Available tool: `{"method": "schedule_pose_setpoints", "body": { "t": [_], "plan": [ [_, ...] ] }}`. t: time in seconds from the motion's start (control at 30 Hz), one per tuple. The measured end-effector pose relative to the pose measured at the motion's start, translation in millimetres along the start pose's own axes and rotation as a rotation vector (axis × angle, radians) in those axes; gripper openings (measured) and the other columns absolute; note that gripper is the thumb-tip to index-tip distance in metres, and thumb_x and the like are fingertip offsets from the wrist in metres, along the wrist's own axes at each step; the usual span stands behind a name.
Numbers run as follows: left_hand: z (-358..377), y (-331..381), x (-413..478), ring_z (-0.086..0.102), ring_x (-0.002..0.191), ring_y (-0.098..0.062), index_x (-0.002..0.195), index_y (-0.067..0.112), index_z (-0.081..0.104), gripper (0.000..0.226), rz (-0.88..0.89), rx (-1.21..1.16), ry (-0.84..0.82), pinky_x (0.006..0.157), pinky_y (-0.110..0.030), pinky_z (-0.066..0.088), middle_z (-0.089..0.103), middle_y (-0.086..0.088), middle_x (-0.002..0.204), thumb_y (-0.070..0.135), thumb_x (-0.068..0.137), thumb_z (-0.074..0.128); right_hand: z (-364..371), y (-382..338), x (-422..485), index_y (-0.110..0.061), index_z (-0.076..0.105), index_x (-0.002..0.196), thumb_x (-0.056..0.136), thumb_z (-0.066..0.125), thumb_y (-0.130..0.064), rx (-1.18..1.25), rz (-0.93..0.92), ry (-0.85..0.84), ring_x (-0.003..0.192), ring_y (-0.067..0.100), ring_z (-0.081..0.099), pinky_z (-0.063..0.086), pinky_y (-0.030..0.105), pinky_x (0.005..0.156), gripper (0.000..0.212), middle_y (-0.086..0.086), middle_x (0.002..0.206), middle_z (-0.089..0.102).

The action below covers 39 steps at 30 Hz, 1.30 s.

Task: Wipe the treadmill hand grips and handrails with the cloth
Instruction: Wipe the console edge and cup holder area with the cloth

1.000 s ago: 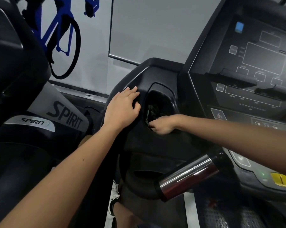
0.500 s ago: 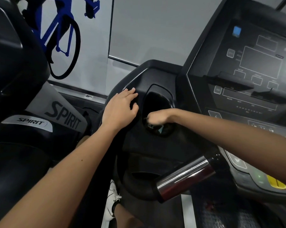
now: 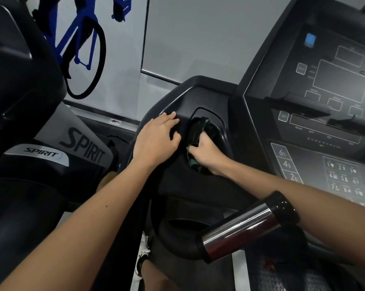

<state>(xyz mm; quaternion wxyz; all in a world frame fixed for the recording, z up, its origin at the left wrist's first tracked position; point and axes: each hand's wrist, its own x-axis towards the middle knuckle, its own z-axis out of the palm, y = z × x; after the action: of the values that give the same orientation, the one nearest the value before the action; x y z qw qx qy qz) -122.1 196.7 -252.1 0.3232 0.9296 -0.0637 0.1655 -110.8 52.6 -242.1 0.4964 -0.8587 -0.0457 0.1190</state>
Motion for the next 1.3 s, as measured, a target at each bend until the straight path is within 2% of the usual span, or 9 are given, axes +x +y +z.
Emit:
{"method": "schedule_pose_setpoints", "body": {
  "t": [0.13, 0.33, 0.43, 0.57, 0.73, 0.93, 1.03, 1.17, 1.3],
  "plan": [
    [-0.5, -0.4, 0.7, 0.026, 0.139, -0.006, 0.134, 0.020, 0.050, 0.043, 0.003, 0.006, -0.005, 0.115, -0.030, 0.022, 0.039, 0.010, 0.147, 0.025, 0.091, 0.048, -6.0, 0.5, -7.2, -0.020, 0.047, 0.109, 0.071, 0.060, 0.002, -0.078, -0.205, -0.049, 0.100, 0.017, 0.057, 0.049, 0.031, 0.087, 0.046, 0.008, 0.110, 0.056],
    [-0.5, -1.5, 0.6, 0.027, 0.139, -0.007, 0.134, 0.019, 0.050, 0.042, 0.009, 0.006, -0.014, 0.115, -0.031, 0.022, 0.038, 0.009, 0.147, 0.024, 0.093, 0.048, -20.5, -8.2, -24.3, -0.021, 0.056, 0.072, 0.073, 0.064, 0.013, -0.152, -0.145, -0.257, 0.062, -0.009, 0.053, 0.041, 0.010, 0.064, 0.034, -0.011, 0.070, 0.056],
    [0.3, -1.8, 1.0, 0.026, 0.139, -0.007, 0.135, 0.019, 0.050, 0.043, 0.008, 0.010, -0.017, 0.115, -0.031, 0.022, 0.038, 0.009, 0.147, 0.024, 0.092, 0.048, -17.6, -8.0, -20.8, -0.016, 0.051, 0.107, 0.077, 0.060, 0.009, -0.042, -0.066, -0.205, 0.088, 0.000, 0.057, 0.047, 0.016, 0.078, 0.039, -0.004, 0.101, 0.061],
    [1.0, -2.5, 1.5, 0.026, 0.139, -0.006, 0.135, 0.019, 0.049, 0.044, 0.008, 0.014, -0.021, 0.116, -0.031, 0.022, 0.037, 0.010, 0.147, 0.024, 0.091, 0.048, -4.7, -10.8, -8.7, -0.016, 0.001, 0.143, 0.085, 0.058, -0.008, 0.180, 0.137, -0.111, 0.108, 0.011, 0.049, 0.045, 0.025, 0.088, 0.081, 0.001, 0.129, 0.044],
    [0.6, -1.2, 1.0, 0.026, 0.139, -0.006, 0.135, 0.020, 0.049, 0.044, -0.001, 0.014, -0.016, 0.115, -0.030, 0.022, 0.038, 0.010, 0.147, 0.025, 0.091, 0.047, -5.8, -7.1, -7.4, -0.018, 0.037, 0.125, 0.080, 0.064, -0.004, 0.224, 0.093, -0.037, 0.107, 0.018, 0.056, 0.048, 0.026, 0.082, 0.054, 0.006, 0.120, 0.057],
    [-0.2, -2.0, 0.9, 0.027, 0.139, -0.008, 0.134, 0.019, 0.050, 0.043, 0.021, 0.022, -0.018, 0.115, -0.031, 0.021, 0.039, 0.008, 0.147, 0.023, 0.092, 0.047, -23.2, -8.9, -24.0, -0.019, 0.063, 0.084, 0.077, 0.059, 0.013, -0.055, -0.089, -0.246, 0.066, -0.001, 0.056, 0.045, 0.016, 0.064, 0.034, -0.003, 0.074, 0.060],
    [0.0, -1.7, 0.7, 0.026, 0.139, -0.007, 0.135, 0.019, 0.049, 0.043, 0.008, 0.011, -0.019, 0.115, -0.030, 0.021, 0.038, 0.009, 0.147, 0.023, 0.092, 0.047, -20.3, -7.6, -17.7, -0.005, 0.053, 0.114, 0.076, 0.059, 0.012, -0.036, -0.016, -0.186, 0.078, 0.009, 0.056, 0.047, 0.020, 0.069, 0.042, 0.004, 0.087, 0.058],
    [0.7, -1.2, 0.7, 0.026, 0.139, -0.007, 0.134, 0.019, 0.050, 0.043, 0.005, 0.004, -0.007, 0.115, -0.030, 0.022, 0.038, 0.009, 0.147, 0.022, 0.091, 0.046, -7.1, -9.4, -5.7, -0.016, 0.017, 0.138, 0.081, 0.054, 0.001, 0.092, 0.198, -0.133, 0.082, 0.009, 0.051, 0.044, 0.020, 0.065, 0.070, 0.003, 0.098, 0.052],
    [0.8, -1.2, 0.8, 0.027, 0.139, -0.007, 0.133, 0.019, 0.051, 0.043, 0.004, -0.004, -0.007, 0.115, -0.031, 0.023, 0.039, 0.008, 0.147, 0.022, 0.091, 0.047, -15.0, -7.2, -14.8, -0.014, 0.031, 0.137, 0.083, 0.052, 0.001, -0.121, 0.059, -0.262, 0.087, 0.009, 0.056, 0.049, 0.014, 0.069, 0.060, 0.004, 0.106, 0.056]
  ]
}}
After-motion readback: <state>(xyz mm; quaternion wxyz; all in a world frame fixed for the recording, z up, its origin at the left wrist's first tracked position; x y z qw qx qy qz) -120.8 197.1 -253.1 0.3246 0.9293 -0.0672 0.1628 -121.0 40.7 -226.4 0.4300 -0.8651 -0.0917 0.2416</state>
